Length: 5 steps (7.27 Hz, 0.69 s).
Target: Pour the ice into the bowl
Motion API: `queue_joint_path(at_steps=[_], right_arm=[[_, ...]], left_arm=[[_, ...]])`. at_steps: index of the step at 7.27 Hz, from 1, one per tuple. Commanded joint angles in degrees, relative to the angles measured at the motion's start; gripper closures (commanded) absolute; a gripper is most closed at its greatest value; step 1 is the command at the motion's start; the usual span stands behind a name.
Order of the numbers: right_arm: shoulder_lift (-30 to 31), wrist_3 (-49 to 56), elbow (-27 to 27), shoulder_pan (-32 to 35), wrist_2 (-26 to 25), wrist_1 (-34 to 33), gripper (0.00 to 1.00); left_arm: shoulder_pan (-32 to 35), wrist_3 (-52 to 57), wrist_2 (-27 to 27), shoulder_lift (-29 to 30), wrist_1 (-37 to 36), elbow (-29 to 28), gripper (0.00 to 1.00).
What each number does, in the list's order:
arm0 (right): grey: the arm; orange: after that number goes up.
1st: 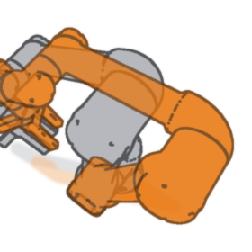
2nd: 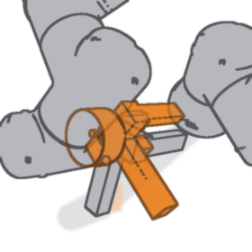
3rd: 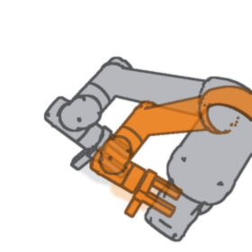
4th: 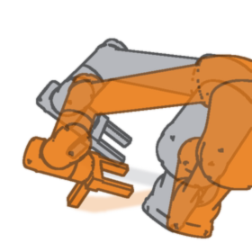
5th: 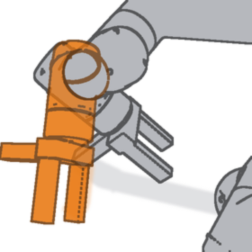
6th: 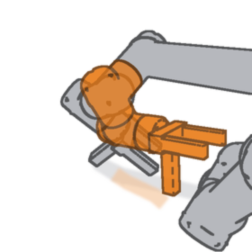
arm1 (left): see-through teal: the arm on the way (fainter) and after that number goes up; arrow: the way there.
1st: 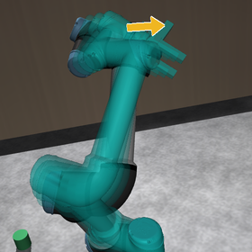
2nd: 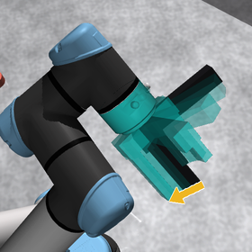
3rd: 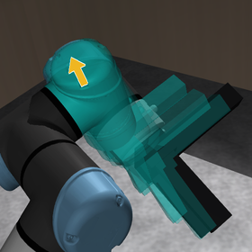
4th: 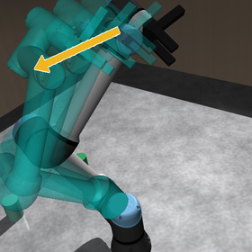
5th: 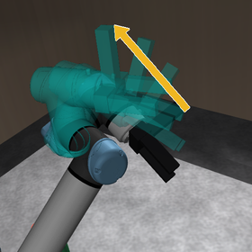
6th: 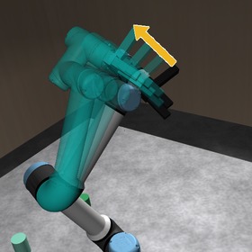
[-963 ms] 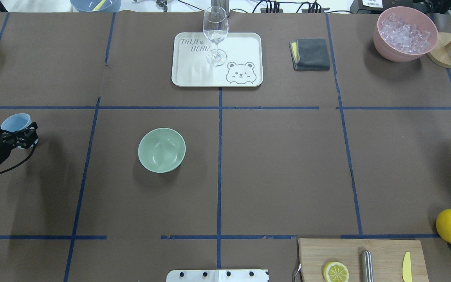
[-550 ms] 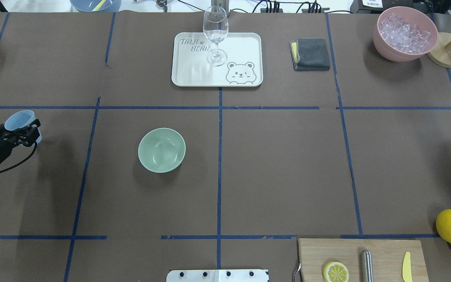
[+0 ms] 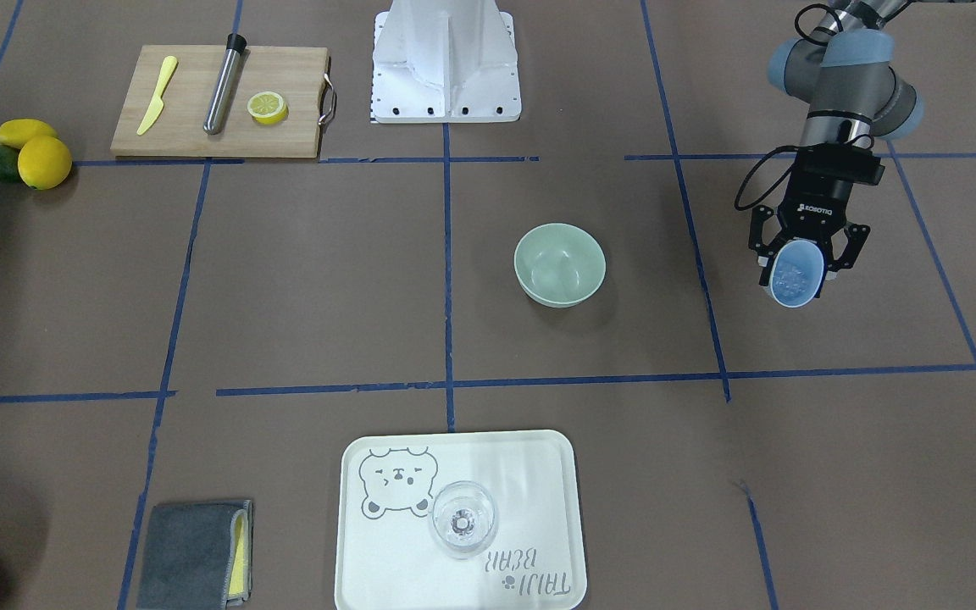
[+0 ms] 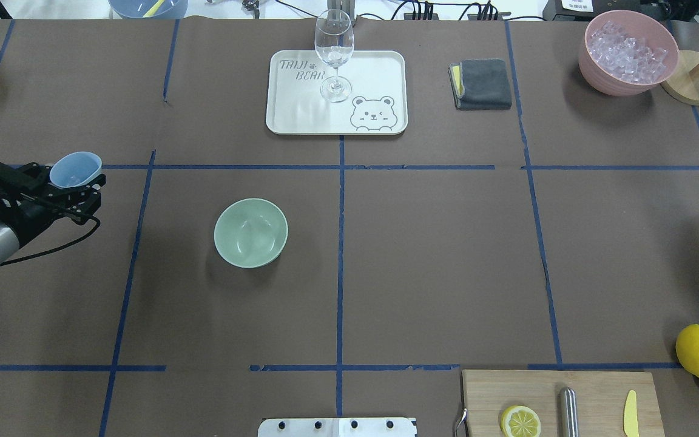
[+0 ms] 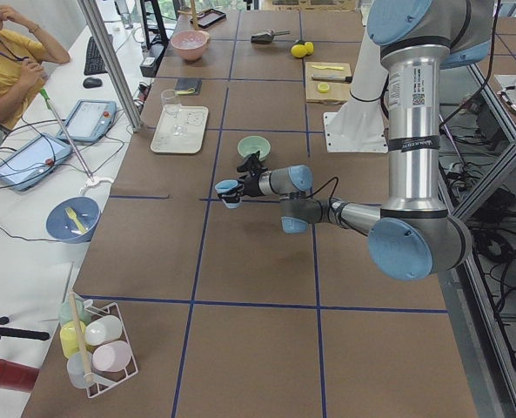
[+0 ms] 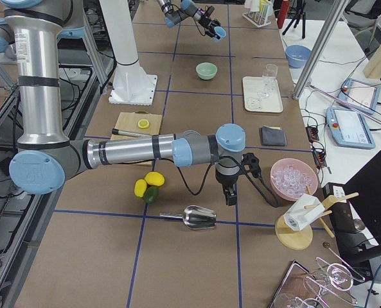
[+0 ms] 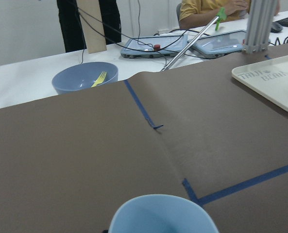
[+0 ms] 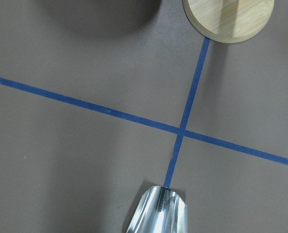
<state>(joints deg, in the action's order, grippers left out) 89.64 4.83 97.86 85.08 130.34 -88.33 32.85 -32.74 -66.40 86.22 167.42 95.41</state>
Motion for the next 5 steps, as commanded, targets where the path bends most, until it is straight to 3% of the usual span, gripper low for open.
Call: queue_joint_path(at_steps=[1, 4, 5], right_arm=[[0.0, -0.1, 0.0, 0.0, 0.0, 0.0, 0.0], [0.1, -0.2, 0.0, 0.2, -0.1, 0.0, 0.0], [0.1, -0.4, 0.0, 0.2, -0.1, 0.0, 0.0]], left_arm=[[0.7, 6.5, -0.1, 6.8, -2.6, 0.2, 1.0], [0.0, 7.8, 1.4, 12.1, -8.8, 0.4, 1.0], [-0.3, 16.7, 7.0, 13.4, -9.0, 0.5, 1.0]])
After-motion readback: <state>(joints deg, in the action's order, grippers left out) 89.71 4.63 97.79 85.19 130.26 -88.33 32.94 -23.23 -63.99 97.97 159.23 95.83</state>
